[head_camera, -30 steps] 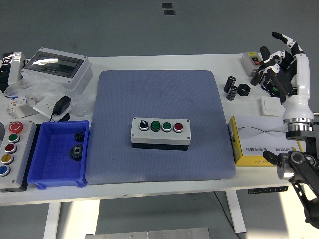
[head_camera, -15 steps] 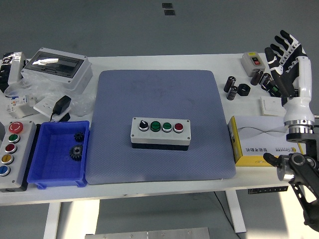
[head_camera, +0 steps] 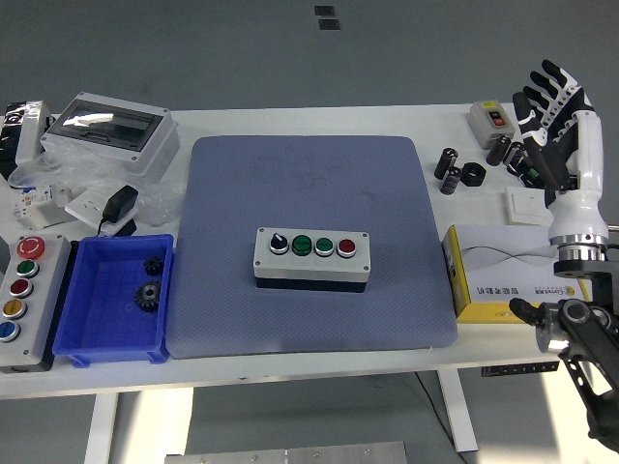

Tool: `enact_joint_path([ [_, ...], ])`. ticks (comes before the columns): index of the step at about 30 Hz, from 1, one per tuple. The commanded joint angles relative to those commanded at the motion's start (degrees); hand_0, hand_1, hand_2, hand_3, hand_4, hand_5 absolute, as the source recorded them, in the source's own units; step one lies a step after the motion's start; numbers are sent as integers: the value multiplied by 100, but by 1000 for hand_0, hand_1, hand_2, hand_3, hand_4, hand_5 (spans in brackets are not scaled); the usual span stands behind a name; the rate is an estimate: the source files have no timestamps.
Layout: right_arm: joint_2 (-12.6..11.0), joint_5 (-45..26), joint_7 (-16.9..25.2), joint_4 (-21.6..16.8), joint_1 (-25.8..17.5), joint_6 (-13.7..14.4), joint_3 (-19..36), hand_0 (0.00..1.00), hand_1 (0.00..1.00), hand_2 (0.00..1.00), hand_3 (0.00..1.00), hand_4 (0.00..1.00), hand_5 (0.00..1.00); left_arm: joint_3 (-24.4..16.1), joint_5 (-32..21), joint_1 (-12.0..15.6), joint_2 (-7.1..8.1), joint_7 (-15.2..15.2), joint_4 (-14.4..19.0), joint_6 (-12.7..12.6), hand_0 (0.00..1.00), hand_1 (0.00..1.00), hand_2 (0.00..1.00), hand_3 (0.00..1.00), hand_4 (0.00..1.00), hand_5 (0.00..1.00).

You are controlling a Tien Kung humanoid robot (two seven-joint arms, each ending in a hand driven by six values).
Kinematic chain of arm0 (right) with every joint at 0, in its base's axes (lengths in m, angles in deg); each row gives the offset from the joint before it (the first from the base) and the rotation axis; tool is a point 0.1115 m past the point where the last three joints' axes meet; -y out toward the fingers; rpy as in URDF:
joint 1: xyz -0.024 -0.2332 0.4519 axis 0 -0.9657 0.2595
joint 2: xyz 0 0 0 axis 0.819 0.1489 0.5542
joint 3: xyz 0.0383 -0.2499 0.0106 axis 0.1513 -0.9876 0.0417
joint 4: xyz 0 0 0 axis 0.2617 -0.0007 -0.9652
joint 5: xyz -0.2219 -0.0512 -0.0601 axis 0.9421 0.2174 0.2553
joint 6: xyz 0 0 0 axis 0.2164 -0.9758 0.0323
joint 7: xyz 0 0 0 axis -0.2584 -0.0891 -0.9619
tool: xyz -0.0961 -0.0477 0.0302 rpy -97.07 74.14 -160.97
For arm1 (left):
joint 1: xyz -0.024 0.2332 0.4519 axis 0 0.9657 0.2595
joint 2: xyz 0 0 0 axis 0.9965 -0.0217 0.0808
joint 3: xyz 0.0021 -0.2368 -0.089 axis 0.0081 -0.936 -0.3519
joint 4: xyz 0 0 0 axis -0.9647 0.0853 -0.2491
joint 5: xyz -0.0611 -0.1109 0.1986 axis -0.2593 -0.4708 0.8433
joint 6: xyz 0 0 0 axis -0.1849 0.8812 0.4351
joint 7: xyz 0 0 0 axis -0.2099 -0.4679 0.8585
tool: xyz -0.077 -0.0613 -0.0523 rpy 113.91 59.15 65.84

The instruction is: Pick up the button,place it on the desk,press the button,press the button

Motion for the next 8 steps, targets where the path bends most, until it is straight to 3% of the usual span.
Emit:
enact_joint_path([
  [8, 0, 79, -17, -5, -25, -4, 8, 765, 786, 800, 861, 909, 578, 16, -41, 26, 0, -37, 0, -5, 627, 601, 537, 583, 641, 185],
])
